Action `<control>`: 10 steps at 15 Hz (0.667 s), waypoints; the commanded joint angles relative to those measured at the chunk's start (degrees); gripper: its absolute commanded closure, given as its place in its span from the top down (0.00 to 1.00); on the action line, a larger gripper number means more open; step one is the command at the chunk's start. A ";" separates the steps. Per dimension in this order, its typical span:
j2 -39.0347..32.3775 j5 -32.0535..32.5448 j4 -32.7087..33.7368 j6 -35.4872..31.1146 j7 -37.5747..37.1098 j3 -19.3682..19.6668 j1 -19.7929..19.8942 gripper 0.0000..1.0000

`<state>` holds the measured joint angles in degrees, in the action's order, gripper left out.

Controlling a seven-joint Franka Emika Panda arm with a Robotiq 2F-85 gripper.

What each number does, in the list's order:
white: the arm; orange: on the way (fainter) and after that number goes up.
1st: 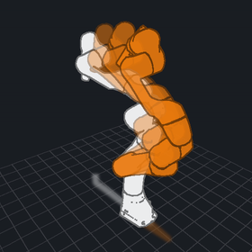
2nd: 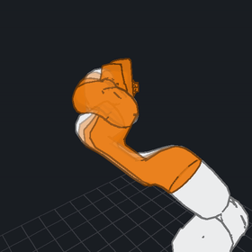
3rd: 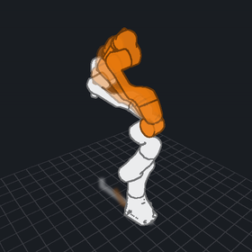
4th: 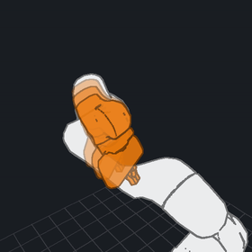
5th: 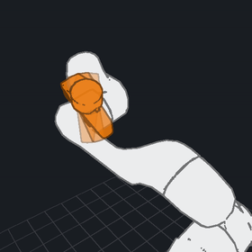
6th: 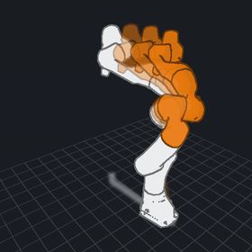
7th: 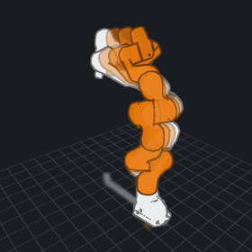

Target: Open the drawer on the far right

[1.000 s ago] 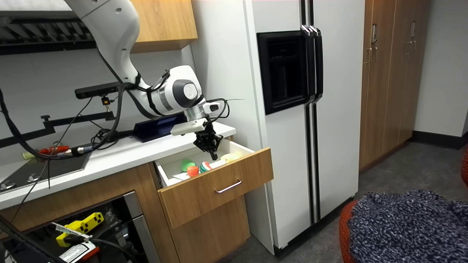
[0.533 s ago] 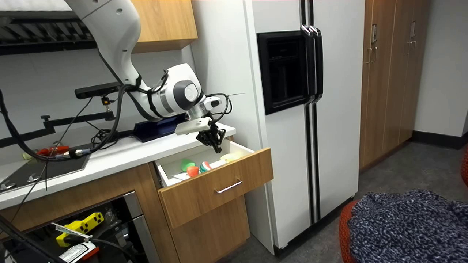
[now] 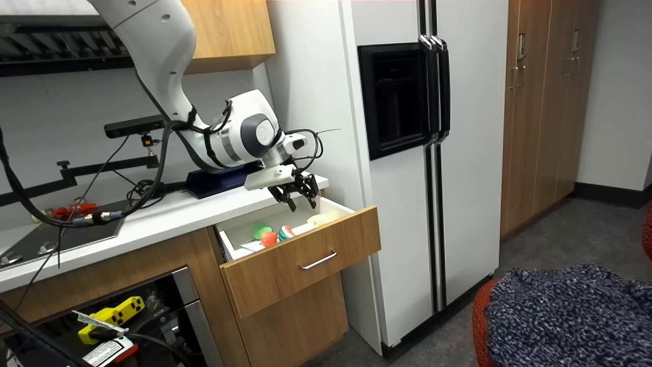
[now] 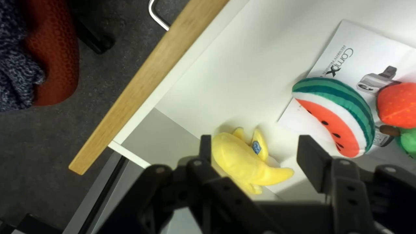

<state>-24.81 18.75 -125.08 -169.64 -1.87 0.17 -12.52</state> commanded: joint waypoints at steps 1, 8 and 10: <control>0.44 -0.61 -1.27 -2.99 2.20 0.07 0.35 1.00; 0.47 -1.59 -1.64 -3.50 2.73 -0.78 0.93 1.00; 0.06 -1.40 -0.57 -1.47 1.35 0.31 -0.42 1.00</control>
<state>-24.83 18.49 -125.60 -171.14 -1.54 0.11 -12.50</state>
